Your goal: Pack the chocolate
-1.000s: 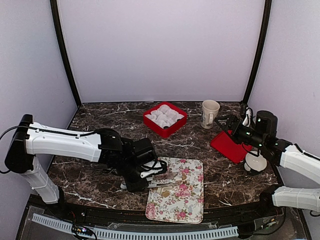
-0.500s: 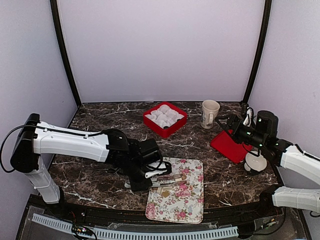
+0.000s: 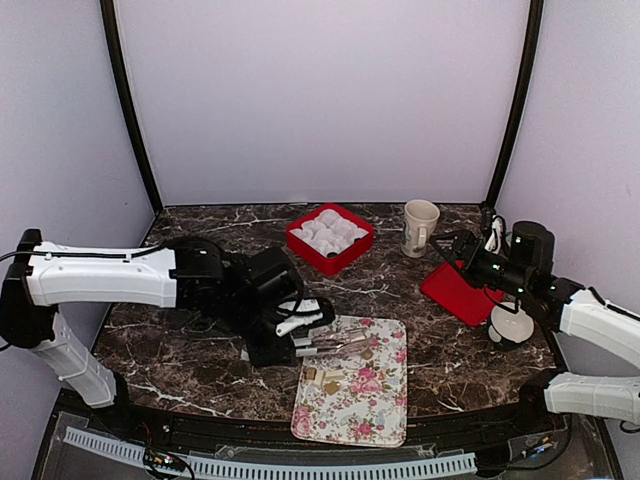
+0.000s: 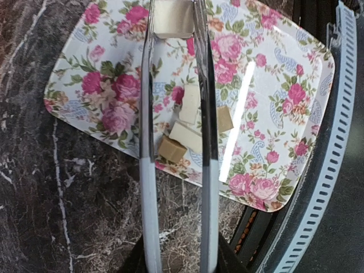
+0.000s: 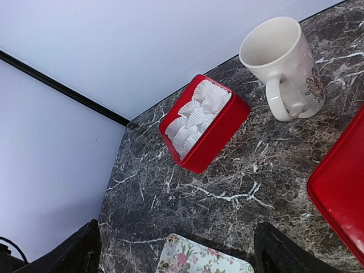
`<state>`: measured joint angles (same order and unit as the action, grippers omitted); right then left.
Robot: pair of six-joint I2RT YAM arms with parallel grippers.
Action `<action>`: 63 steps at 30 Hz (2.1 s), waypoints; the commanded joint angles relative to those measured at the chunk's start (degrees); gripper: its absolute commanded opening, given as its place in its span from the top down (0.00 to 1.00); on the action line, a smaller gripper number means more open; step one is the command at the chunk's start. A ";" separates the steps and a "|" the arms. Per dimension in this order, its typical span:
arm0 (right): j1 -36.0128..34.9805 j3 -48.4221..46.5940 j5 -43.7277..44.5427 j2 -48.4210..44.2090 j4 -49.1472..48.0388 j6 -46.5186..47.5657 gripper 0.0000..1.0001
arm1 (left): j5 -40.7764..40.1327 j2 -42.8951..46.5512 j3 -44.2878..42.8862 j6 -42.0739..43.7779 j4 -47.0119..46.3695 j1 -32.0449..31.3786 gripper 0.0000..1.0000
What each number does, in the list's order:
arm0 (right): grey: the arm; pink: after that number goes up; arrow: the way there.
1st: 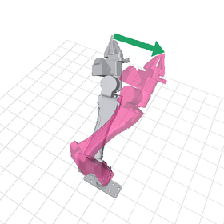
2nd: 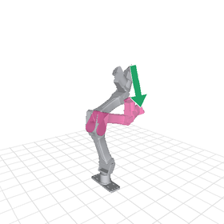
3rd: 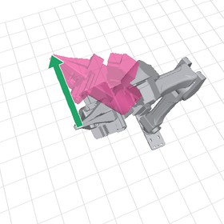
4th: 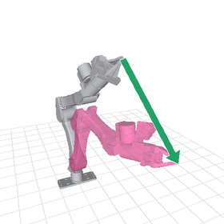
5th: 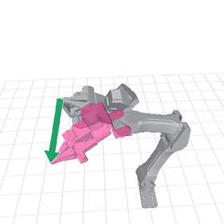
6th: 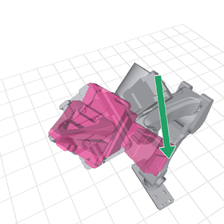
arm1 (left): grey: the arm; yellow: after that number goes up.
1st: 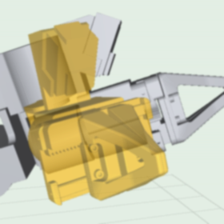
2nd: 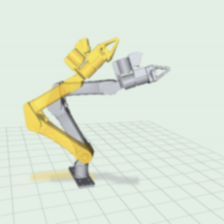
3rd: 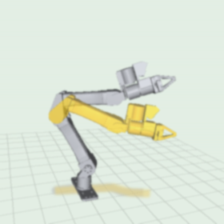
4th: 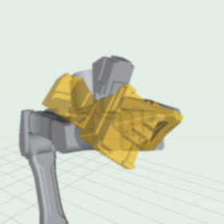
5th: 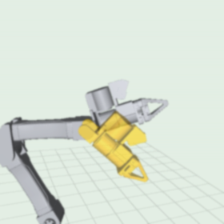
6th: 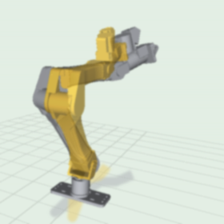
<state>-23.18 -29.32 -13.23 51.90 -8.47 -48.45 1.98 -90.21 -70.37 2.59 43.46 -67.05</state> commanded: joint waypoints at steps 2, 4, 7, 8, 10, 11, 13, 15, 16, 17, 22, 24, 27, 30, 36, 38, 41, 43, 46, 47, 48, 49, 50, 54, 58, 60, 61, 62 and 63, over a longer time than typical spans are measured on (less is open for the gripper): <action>0.39 -2.10 -0.29 -0.05 -0.70 1.07 0.06 | 4.93 7.37 -1.27 -2.13 -1.60 7.96 0.81; 0.37 -2.14 -0.36 -0.12 -0.61 1.08 0.06 | 6.07 7.65 -2.80 -2.07 -2.30 11.48 0.81; 0.40 -2.36 -0.39 -0.13 -0.50 0.97 0.06 | 7.27 6.20 -6.12 -2.48 -3.57 16.91 0.81; 0.41 -2.45 -0.32 -0.18 -0.43 0.98 0.06 | 7.80 5.36 -7.34 -2.83 -3.97 18.45 0.81; 0.41 -2.94 -0.30 -0.14 0.13 1.14 0.06 | 9.09 3.44 -10.10 -3.51 -5.10 21.65 0.81; 0.42 -3.28 -0.20 -0.18 0.45 1.28 0.06 | 9.94 2.35 -11.38 -3.87 -5.46 22.94 0.81; 0.37 -3.80 -0.12 -0.13 1.36 1.70 0.06 | 10.84 -0.29 -14.01 -4.17 -5.54 25.46 0.81; 0.39 -4.00 0.07 -0.28 2.11 1.94 0.06 | 10.54 -3.54 -17.39 -4.10 -4.83 27.50 0.81; 0.40 -4.02 0.17 -0.30 2.18 1.95 0.06 | 10.66 -5.77 -19.04 -4.17 -4.42 28.36 0.81; 0.41 -3.99 0.27 -0.38 2.27 1.87 0.06 | 10.56 -7.39 -20.58 -4.17 -4.16 29.12 0.81; 0.37 -3.92 0.63 -0.53 3.25 1.93 0.06 | 11.15 -13.92 -27.13 -3.36 -3.48 31.43 0.81; 0.44 -3.77 0.84 -0.57 3.36 1.94 0.06 | 10.62 -16.76 -30.24 -3.19 -2.84 32.24 0.81; 0.50 -3.73 0.76 0.21 3.23 1.97 0.06 | 10.53 -21.08 -34.95 -2.69 -1.83 33.44 0.80; 0.48 -3.80 0.67 0.98 2.94 2.08 0.06 | 11.49 -25.34 -40.07 -2.60 -0.84 33.56 0.79; 0.59 -3.99 0.24 2.62 2.00 2.13 0.06 | 11.39 -32.68 -46.90 -2.24 0.77 33.67 0.78; 0.59 -4.23 0.17 3.29 1.74 2.13 0.06 | 11.58 -34.62 -48.63 -2.32 0.82 33.71 0.77; 0.68 -4.31 -0.07 3.99 1.33 2.13 0.06 | 12.32 -36.88 -50.47 -2.58 0.44 33.74 0.76; 0.76 -4.26 -0.19 4.30 1.10 2.13 0.06 | 12.84 -38.56 -51.73 -2.68 0.23 33.75 0.75; 0.76 -4.25 -0.46 4.84 0.82 2.07 0.06 | 12.84 -40.93 -53.15 -2.85 0.01 33.75 0.75; 0.83 -4.26 -0.54 4.95 0.74 2.05 0.06 | 13.06 -41.46 -53.39 -2.85 -0.18 33.74 0.75; 0.80 -4.33 -0.56 5.12 0.63 2.04 0.06 | 13.21 -41.96 -53.60 -2.94 -0.33 33.74 0.74; 0.80 -4.34 -0.56 5.34 0.59 2.05 0.06 | 13.37 -42.37 -53.89 -3.06 -0.44 33.76 0.74; 0.80 -4.30 -0.56 5.44 0.52 2.03 0.06 | 13.52 -42.95 -54.05 -3.08 -0.56 33.76 0.74; 0.94 -4.49 -0.69 6.09 0.30 2.00 0.06 | 13.79 -44.47 -54.84 -3.44 -1.03 33.78 0.70; 0.94 -4.61 -0.74 6.49 0.17 1.98 0.06 | 13.97 -45.75 -55.36 -3.82 -1.50 34.06 0.68; 0.94 -4.67 -0.74 6.55 0.20 1.95 0.06 | 14.30 -46.19 -55.63 -3.98 -1.91 34.10 0.67; 0.97 -4.69 -0.71 6.55 0.26 1.95 0.06 | 14.44 -46.41 -55.90 -4.18 -2.05 34.16 0.67; 1.02 -4.65 -0.69 6.55 0.27 1.95 0.06 | 14.53 -46.67 -56.12 -4.37 -2.22 34.19 0.66; 1.03 -4.69 -0.66 6.65 0.27 1.91 0.06 | 14.61 -46.92 -56.43 -4.69 -2.30 34.29 0.66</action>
<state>-22.55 -32.05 -13.67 58.28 -5.26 -47.03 15.03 -137.32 -123.85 -1.10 42.89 -33.30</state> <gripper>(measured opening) 0.939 0.337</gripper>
